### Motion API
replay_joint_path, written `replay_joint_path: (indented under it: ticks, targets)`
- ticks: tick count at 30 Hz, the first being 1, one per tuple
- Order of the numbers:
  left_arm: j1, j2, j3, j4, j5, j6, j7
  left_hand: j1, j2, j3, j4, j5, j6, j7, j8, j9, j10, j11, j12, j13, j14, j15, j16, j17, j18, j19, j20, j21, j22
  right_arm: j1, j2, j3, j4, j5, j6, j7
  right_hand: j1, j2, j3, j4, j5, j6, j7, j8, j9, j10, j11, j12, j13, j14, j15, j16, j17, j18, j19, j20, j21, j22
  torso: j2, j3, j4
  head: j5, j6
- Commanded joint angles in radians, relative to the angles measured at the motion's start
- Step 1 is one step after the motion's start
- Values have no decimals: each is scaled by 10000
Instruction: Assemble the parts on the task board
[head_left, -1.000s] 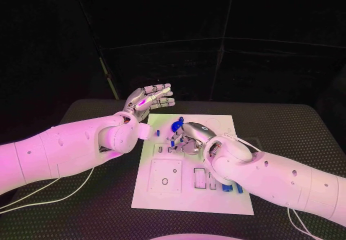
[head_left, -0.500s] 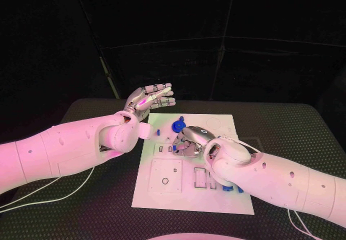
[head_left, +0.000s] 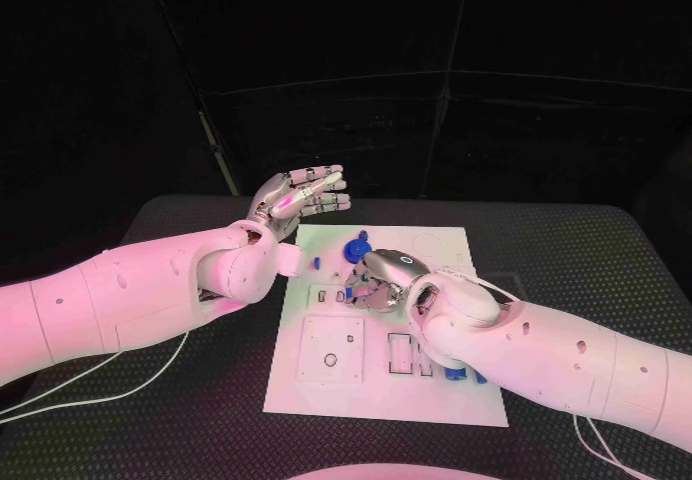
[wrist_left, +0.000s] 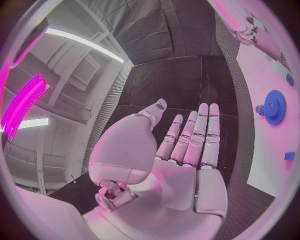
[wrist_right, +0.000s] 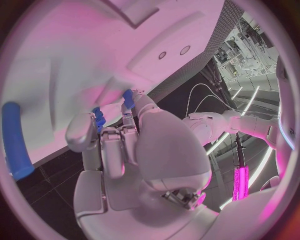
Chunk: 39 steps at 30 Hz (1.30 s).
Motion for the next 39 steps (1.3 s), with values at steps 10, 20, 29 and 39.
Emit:
replay_joint_path:
  ticks: [10, 20, 29, 39]
  targets:
    - [20, -1, 10, 21, -13, 109, 33, 94, -14, -5, -70, 33, 86, 901, 36, 12, 53, -18, -32, 10, 48, -2, -53, -16, 190, 50, -6, 34, -11, -19, 16, -28, -40, -436, 585, -468, -123, -116, 79, -1, 51, -55, 38, 8, -16, -110, 2, -102, 923, 981, -17, 23, 2453, -134, -48, -15, -56, -45, -3, -4, 12, 16, -16]
    - [21, 3, 10, 15, -13, 109, 31, 87, -22, -17, -73, 32, 53, 901, 28, 7, 56, -18, -36, 8, 49, -2, -62, -21, 190, 50, -7, 29, -19, -19, 12, -28, -47, -457, 697, -501, -337, -311, 31, 72, -39, -271, 137, -121, -46, -228, 87, -225, 790, 968, 52, 3, 2399, -121, -99, 39, -120, -142, -7, -1, -4, 71, -3]
    - [21, 13, 10, 11, -13, 94, 23, 86, -22, -18, -73, 33, 29, 901, 23, 5, 55, -18, -37, 8, 49, -1, -63, -22, 190, 50, -7, 29, -20, -19, 25, -29, -47, -470, 794, -552, -516, -470, -30, 150, -221, -473, 221, -238, -53, -306, 164, -303, 704, 963, 119, -6, 2374, -113, -123, 103, -156, -192, -7, 4, 0, 40, 18]
    - [21, 19, 10, 7, -13, 98, 21, 86, -22, -18, -73, 33, 29, 901, 23, 5, 55, -18, -37, 8, 49, -1, -63, -22, 190, 50, -7, 29, -20, -20, 40, -29, -42, -484, 656, -592, -685, -621, -120, 240, -412, -686, 301, -352, -48, -353, 244, -343, 662, 962, 191, -7, 2372, -110, -129, 172, -175, -212, -5, 6, 1, 36, 13]
